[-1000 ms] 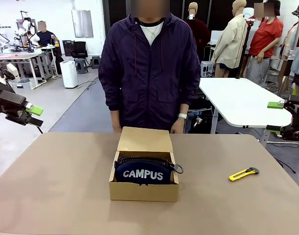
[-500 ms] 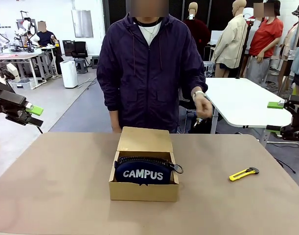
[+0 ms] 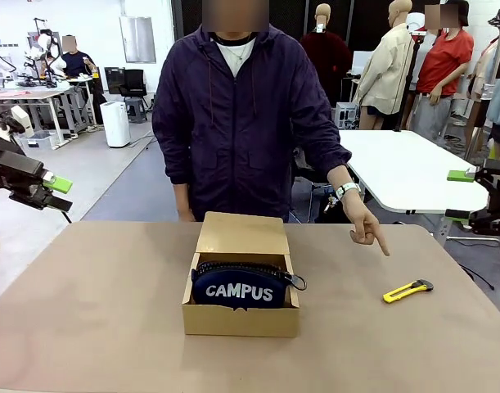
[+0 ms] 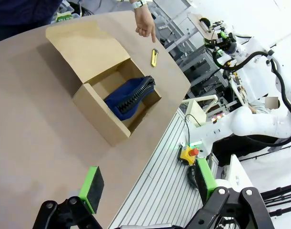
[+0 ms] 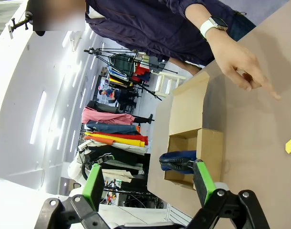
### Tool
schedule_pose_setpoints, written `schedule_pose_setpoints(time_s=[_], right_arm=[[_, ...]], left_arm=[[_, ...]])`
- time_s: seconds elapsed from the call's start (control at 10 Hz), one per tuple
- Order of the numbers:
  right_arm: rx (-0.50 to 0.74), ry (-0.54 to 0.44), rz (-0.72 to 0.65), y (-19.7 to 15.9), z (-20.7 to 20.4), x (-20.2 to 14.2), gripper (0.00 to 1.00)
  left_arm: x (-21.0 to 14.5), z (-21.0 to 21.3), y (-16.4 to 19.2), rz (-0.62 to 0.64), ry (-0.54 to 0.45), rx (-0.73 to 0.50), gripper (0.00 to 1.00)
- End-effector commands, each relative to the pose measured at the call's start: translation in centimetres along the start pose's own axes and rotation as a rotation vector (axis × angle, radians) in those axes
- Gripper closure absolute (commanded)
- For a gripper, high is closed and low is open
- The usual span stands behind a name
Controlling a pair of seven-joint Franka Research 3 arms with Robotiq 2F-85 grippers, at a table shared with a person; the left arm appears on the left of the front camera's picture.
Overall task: Pack the items into the box.
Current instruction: Pick up the item indicated by the person and place it inside the Mailer Box.
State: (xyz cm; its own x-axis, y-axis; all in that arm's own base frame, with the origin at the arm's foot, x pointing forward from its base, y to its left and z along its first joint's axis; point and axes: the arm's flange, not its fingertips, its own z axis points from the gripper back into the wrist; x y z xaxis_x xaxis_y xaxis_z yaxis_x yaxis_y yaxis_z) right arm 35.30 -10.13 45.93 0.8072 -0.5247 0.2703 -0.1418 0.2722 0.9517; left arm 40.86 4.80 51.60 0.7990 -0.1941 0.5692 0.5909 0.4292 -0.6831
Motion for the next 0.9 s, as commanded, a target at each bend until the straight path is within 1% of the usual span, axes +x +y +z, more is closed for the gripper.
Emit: schedule_pose_setpoints(time_s=[0.0,0.5,0.6,0.7,0.8], right_arm=[[-0.005,0.012,-0.002,0.2,0.1,0.0,0.0],[0.0,0.0,0.0,0.0,0.0,0.0,0.0],[-0.236,0.049,0.056,-0.2,-1.9,0.6,0.0],[-0.539,0.116,0.19,-0.5,-3.6,0.6,0.0],[-0.741,0.183,0.309,-0.8,-5.3,0.5,0.0]], left_arm=[[-0.1,0.2,-0.2,-0.006,0.009,-0.005,0.0],[-0.1,0.2,-0.2,-0.006,0.009,-0.005,0.0],[-0.1,0.2,-0.2,-0.006,0.009,-0.005,0.0],[-0.1,0.2,-0.2,-0.006,0.009,-0.005,0.0],[-0.1,0.2,-0.2,-0.006,0.009,-0.005,0.0]])
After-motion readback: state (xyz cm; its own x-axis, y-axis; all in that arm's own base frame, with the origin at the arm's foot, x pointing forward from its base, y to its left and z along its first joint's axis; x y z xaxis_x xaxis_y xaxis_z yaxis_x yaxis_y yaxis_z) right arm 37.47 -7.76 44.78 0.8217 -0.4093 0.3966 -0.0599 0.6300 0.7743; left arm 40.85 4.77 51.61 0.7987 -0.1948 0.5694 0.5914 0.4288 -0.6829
